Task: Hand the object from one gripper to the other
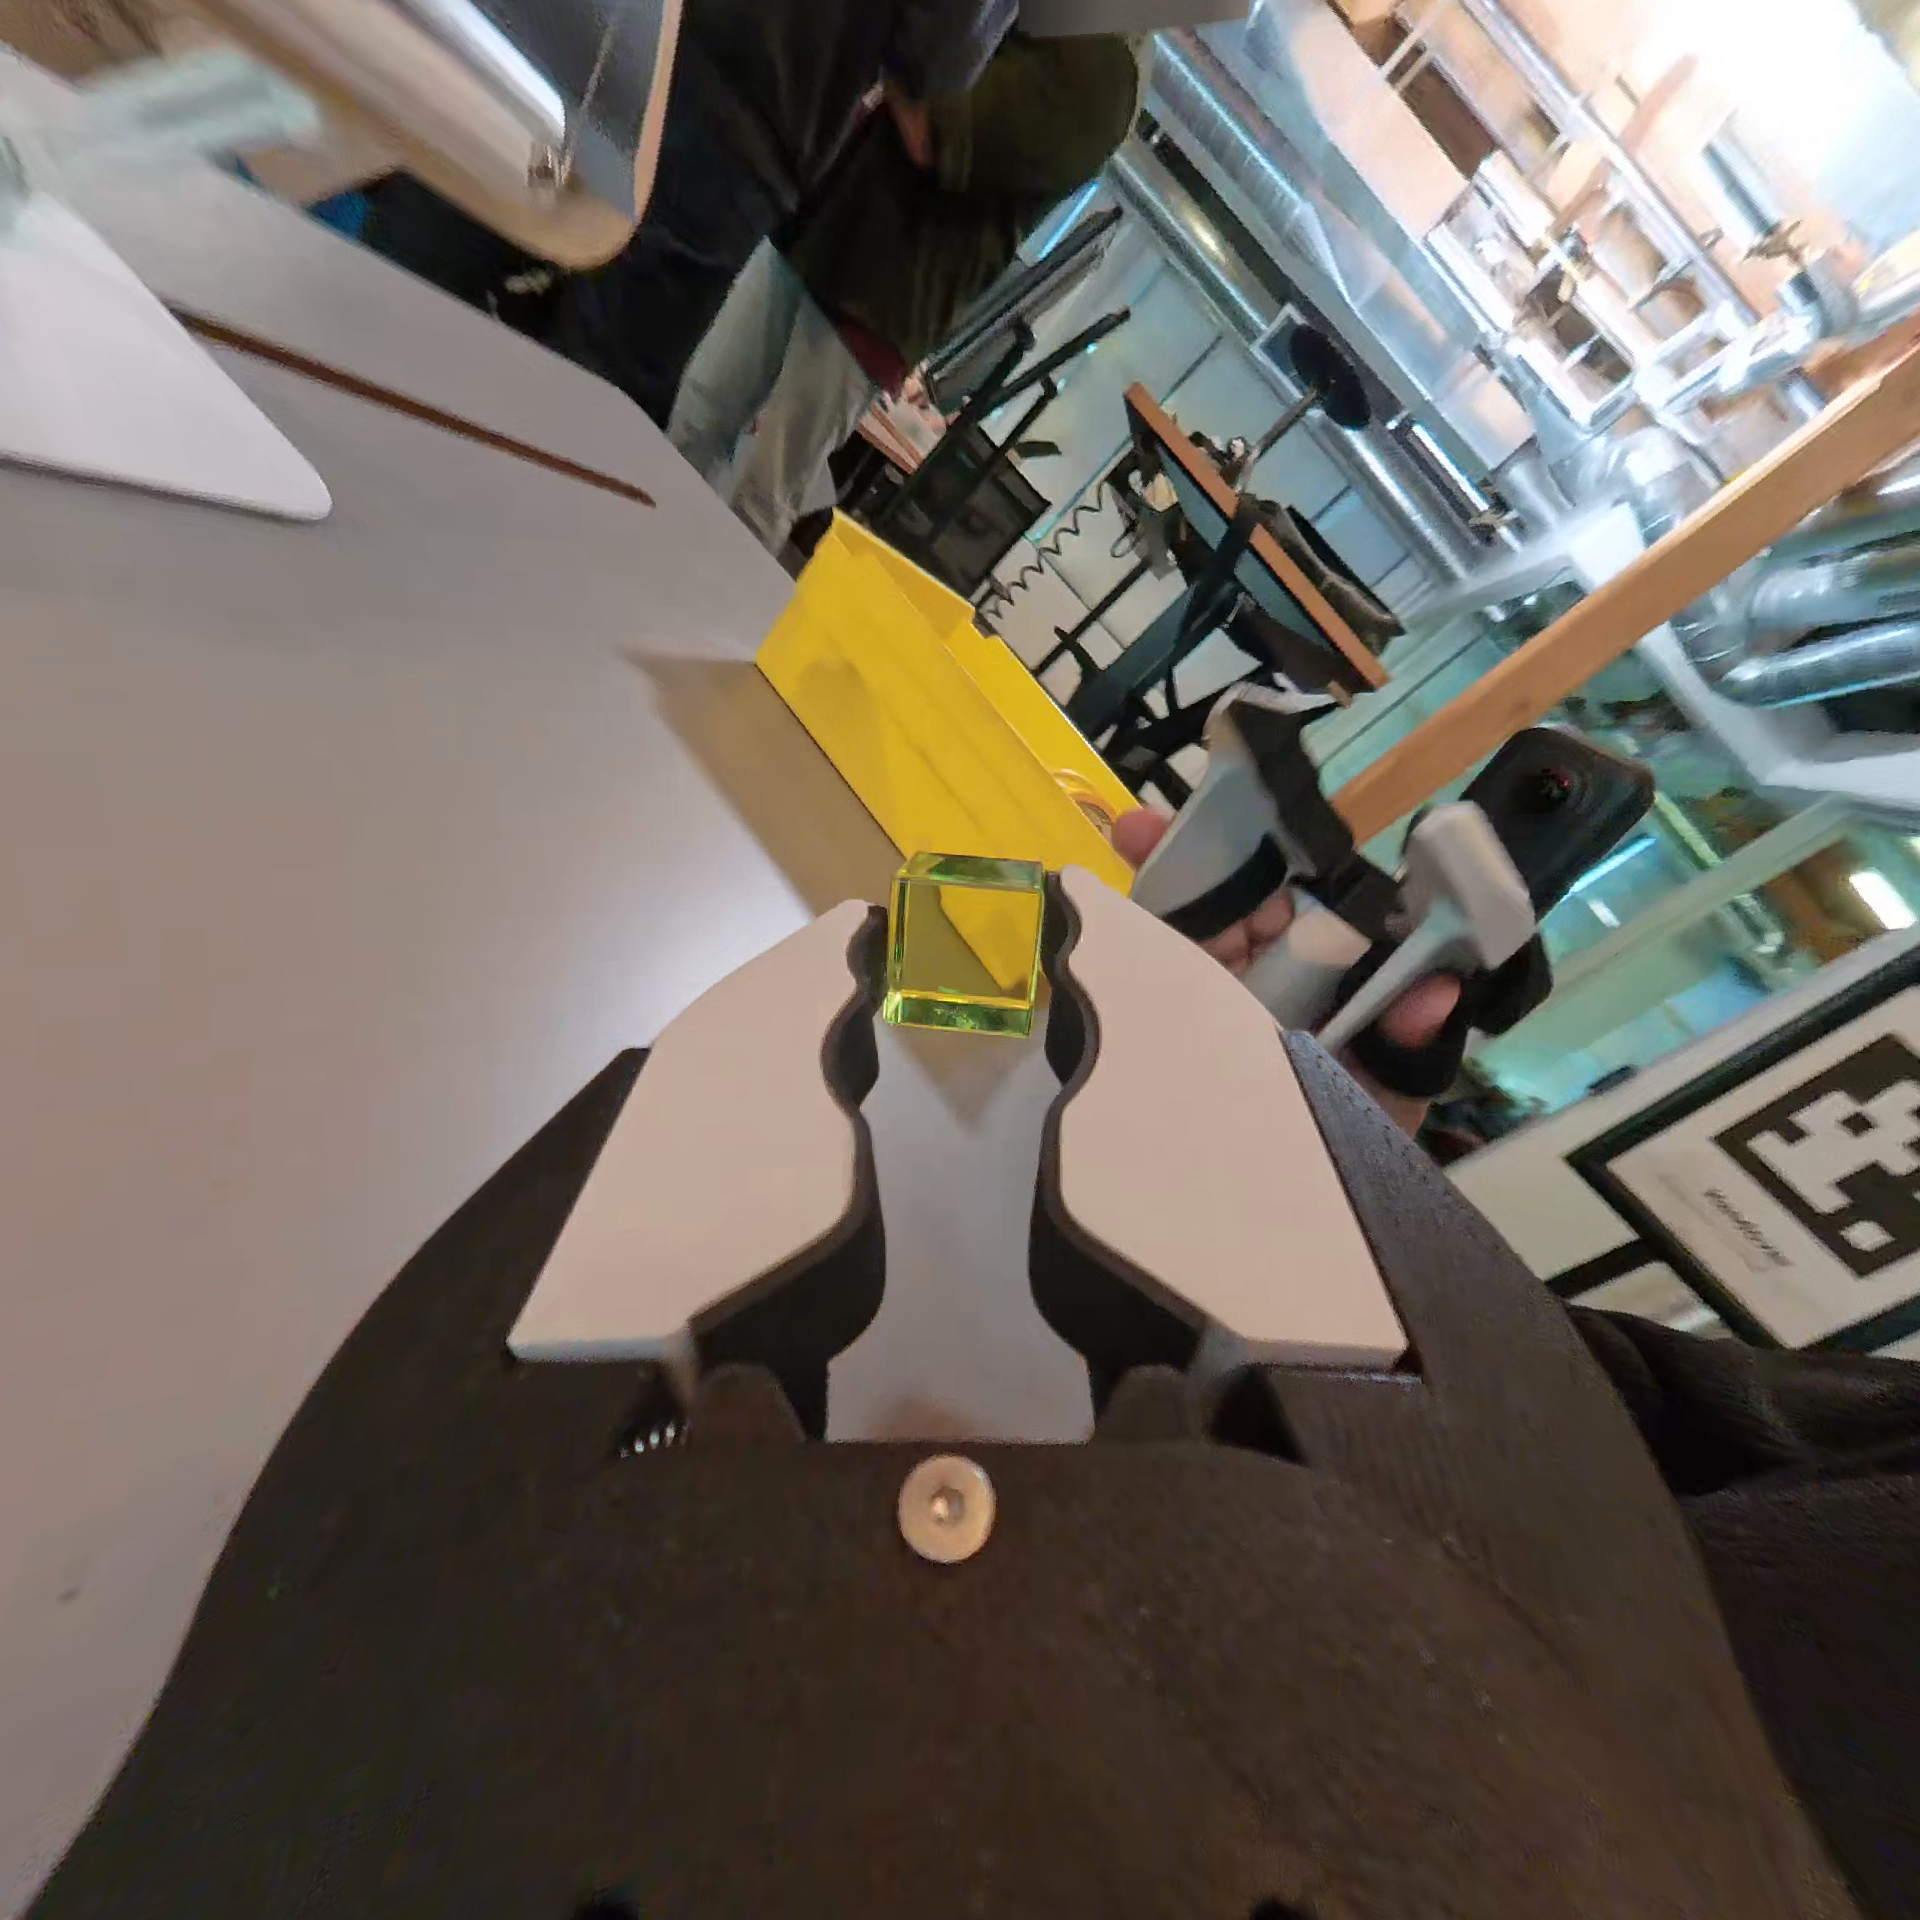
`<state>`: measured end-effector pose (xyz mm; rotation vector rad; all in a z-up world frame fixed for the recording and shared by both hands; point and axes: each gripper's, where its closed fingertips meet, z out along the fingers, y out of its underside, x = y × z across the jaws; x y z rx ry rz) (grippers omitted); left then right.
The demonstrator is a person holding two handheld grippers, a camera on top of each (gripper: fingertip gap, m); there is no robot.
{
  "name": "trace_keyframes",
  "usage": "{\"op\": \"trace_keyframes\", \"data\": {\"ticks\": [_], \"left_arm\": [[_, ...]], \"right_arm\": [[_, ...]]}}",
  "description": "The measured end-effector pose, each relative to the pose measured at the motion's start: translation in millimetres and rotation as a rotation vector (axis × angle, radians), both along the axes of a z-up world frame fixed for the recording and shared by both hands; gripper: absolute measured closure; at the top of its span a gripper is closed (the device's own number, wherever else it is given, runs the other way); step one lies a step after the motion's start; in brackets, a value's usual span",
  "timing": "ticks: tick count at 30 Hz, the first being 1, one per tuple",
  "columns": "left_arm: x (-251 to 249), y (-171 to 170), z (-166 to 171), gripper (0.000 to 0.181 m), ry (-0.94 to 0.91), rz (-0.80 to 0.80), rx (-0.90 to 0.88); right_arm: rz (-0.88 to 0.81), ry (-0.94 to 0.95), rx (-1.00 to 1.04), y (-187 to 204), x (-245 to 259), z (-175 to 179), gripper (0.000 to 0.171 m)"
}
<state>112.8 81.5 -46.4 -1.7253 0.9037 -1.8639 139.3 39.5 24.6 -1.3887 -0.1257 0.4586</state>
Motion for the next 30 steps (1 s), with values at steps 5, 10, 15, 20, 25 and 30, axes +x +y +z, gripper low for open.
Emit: {"op": "trace_keyframes", "data": {"ticks": [5, 10, 15, 20, 25, 30], "left_arm": [[-5, 1, -14, 0.15, -0.07, -0.04, -0.12], [-16, 0, -21, 0.15, -0.147, -0.043, -0.276], [-12, 1, -19, 0.152, -0.121, -0.042, -0.232], [-1, -18, -7, 0.15, -0.117, -0.114, -0.186], [5, -34, -14, 0.15, -0.069, -0.161, -0.122], [6, -34, -14, 0.15, -0.09, -0.152, -0.147]], "right_arm": [[-0.019, 0.097, 0.006, 3, 24, -13, 0.127], [0.13, 0.273, -0.105, 20, 13, -38, 0.125], [0.199, 0.327, -0.254, 25, -8, -62, 0.123], [0.28, 0.413, -0.378, 8, -13, -77, 0.127], [0.286, 0.387, -0.39, 2, -3, -78, 0.132], [0.348, 0.427, -0.428, 5, -10, -85, 0.131]]}}
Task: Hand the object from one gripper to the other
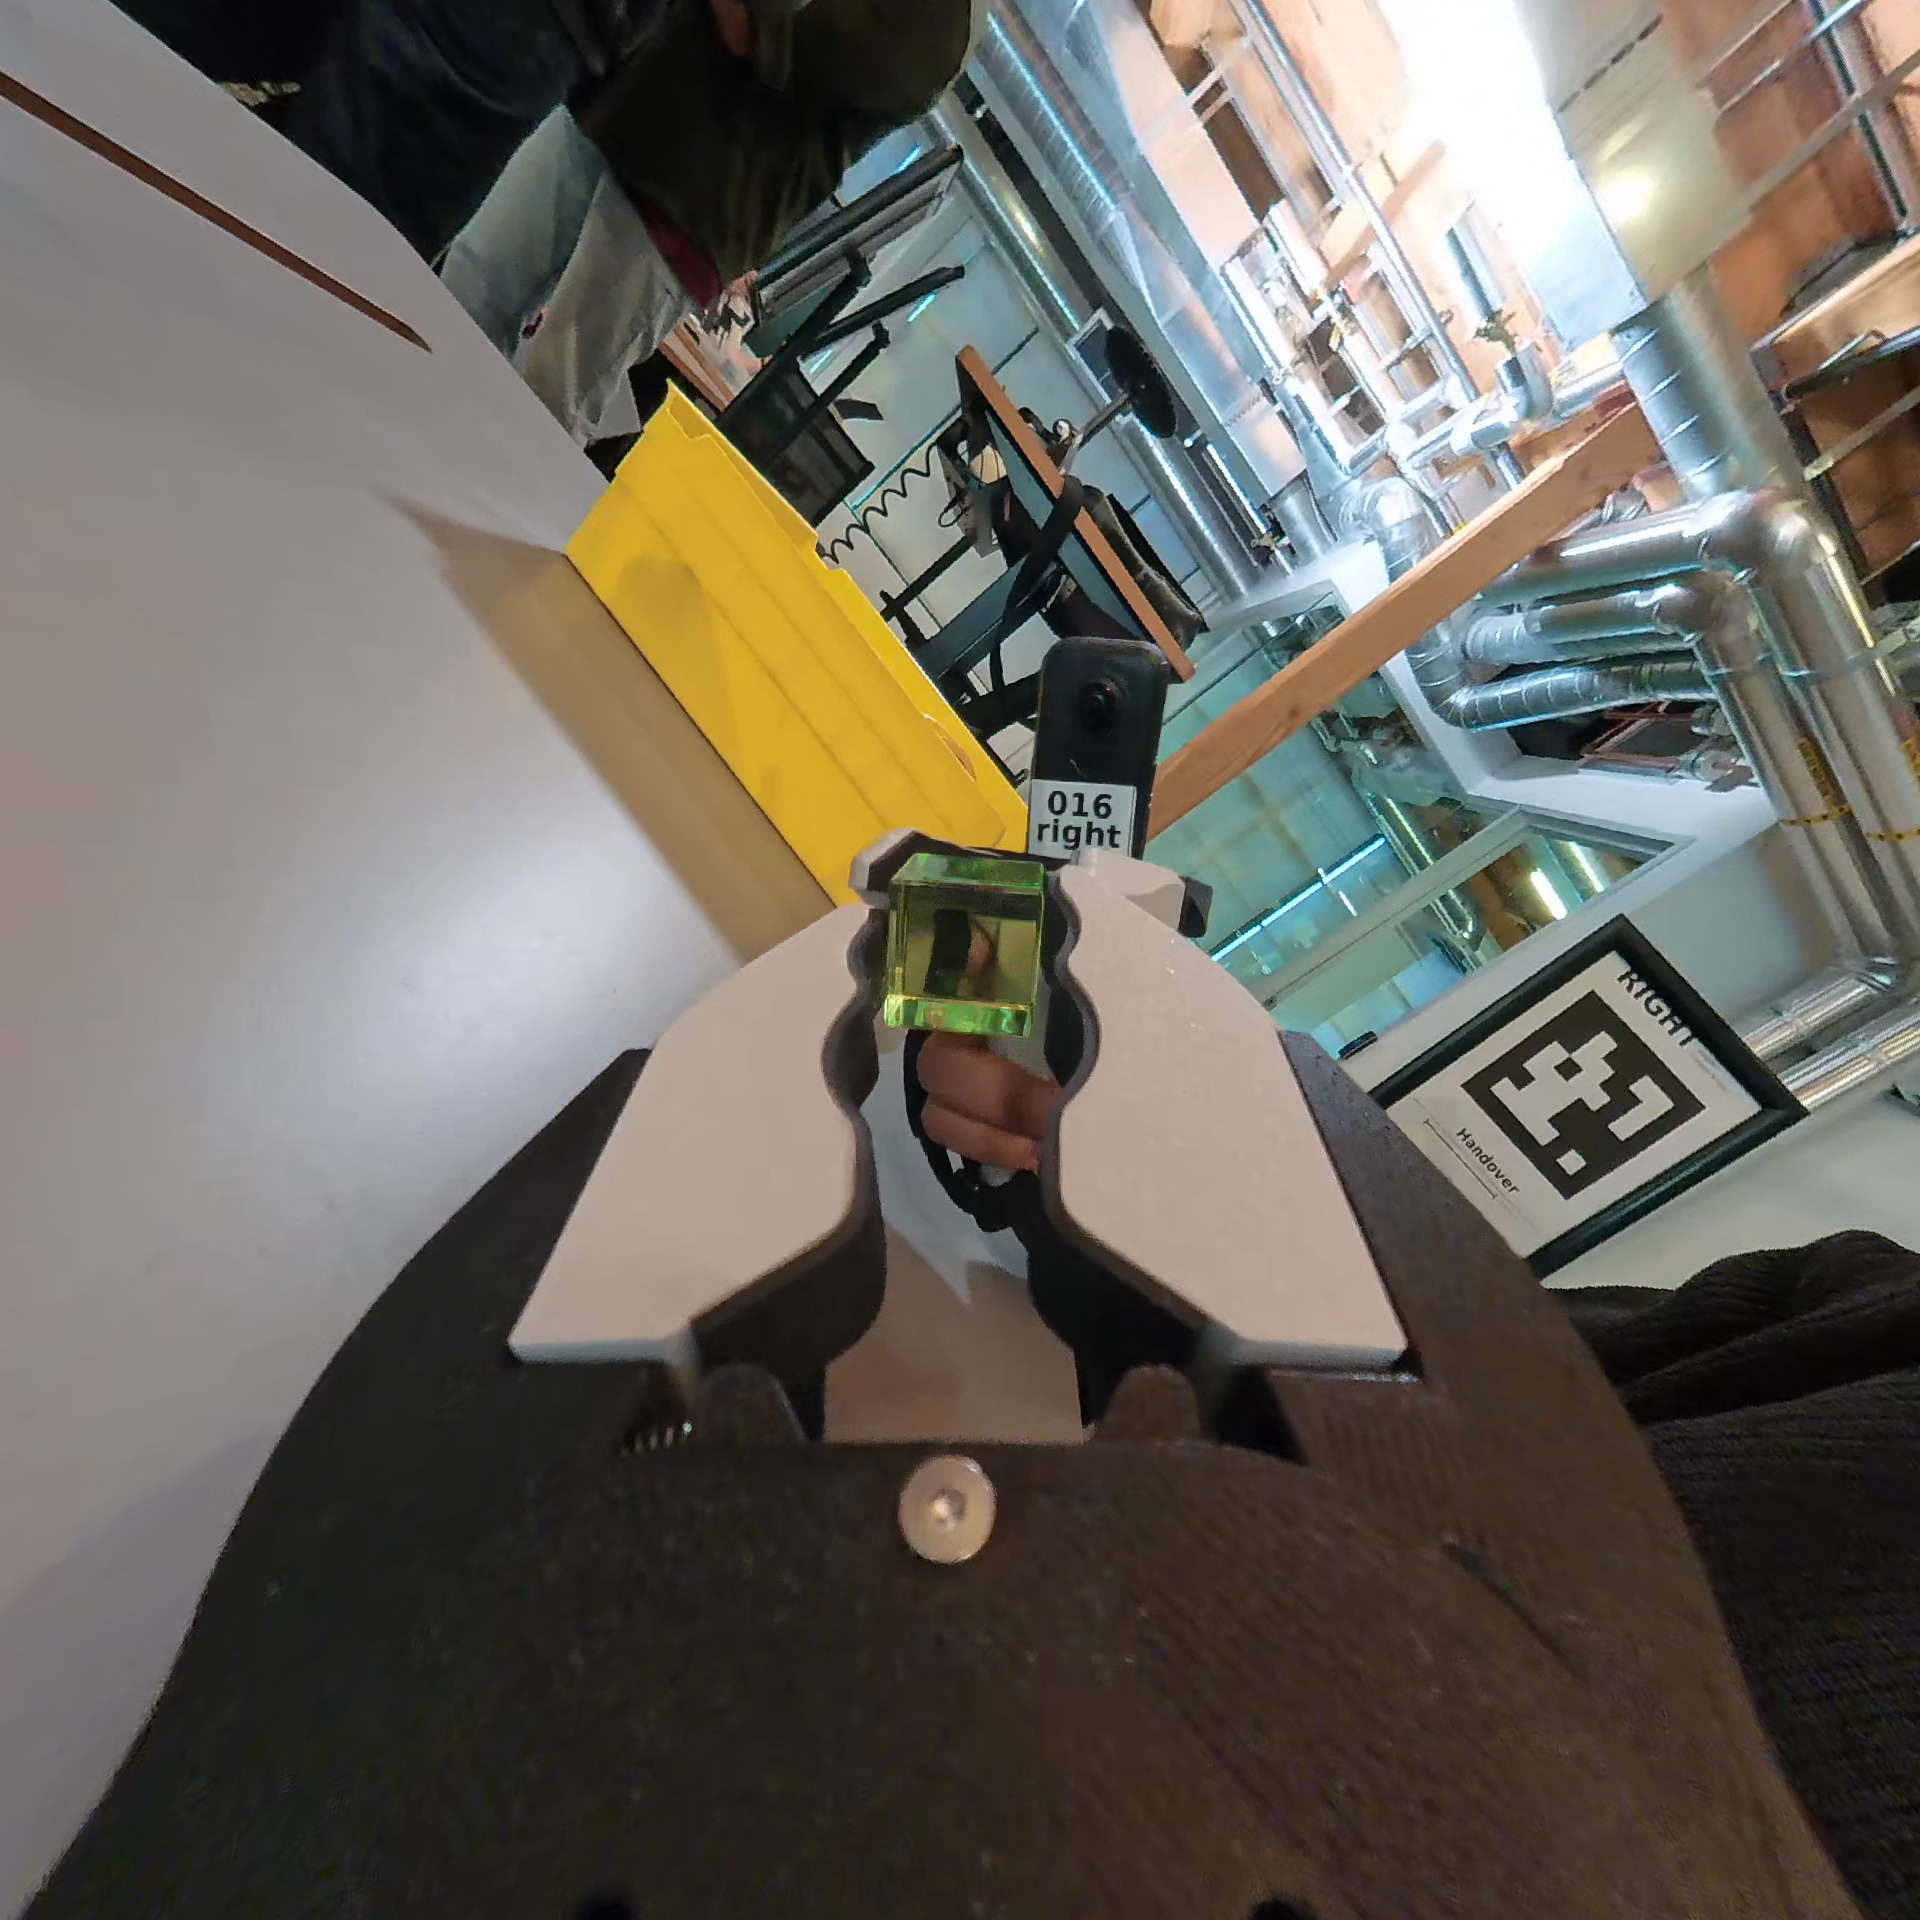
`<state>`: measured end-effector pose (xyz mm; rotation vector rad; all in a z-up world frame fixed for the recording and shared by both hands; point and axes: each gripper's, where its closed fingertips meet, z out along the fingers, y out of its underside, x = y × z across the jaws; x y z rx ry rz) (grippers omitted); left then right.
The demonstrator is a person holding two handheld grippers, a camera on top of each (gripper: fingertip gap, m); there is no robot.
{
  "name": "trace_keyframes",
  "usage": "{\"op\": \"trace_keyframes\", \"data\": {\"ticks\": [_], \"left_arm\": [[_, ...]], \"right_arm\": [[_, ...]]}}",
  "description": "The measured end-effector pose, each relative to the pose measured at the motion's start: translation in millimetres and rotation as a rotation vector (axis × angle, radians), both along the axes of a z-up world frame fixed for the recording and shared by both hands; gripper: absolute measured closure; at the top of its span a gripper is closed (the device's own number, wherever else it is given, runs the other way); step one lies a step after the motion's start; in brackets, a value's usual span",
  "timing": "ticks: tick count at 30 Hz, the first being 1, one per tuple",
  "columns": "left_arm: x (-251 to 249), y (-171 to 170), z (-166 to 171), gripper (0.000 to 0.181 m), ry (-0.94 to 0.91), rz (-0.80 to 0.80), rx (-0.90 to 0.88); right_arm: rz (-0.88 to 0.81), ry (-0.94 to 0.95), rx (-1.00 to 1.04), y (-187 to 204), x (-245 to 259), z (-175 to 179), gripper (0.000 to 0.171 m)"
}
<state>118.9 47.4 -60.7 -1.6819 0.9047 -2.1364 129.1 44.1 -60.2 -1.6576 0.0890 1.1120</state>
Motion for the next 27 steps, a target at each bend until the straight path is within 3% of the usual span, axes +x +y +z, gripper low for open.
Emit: {"op": "trace_keyframes", "data": {"ticks": [8, 17, 21, 27], "left_arm": [[1, 7, -9, 0.151, 0.017, 0.01, -0.009], [2, 2, -10, 0.151, 0.023, 0.01, 0.004], [2, -1, -8, 0.151, 0.015, 0.004, 0.001], [0, -2, -5, 0.15, -0.004, -0.016, -0.025]], "right_arm": [[0.044, -0.065, -0.04, 10, -6, -14, 0.133], [0.1, 0.024, -0.036, 4, -15, -9, 0.135], [0.109, -0.005, -0.047, 3, -19, -12, 0.144], [0.094, -0.07, -0.029, 4, -21, -11, 0.145]]}}
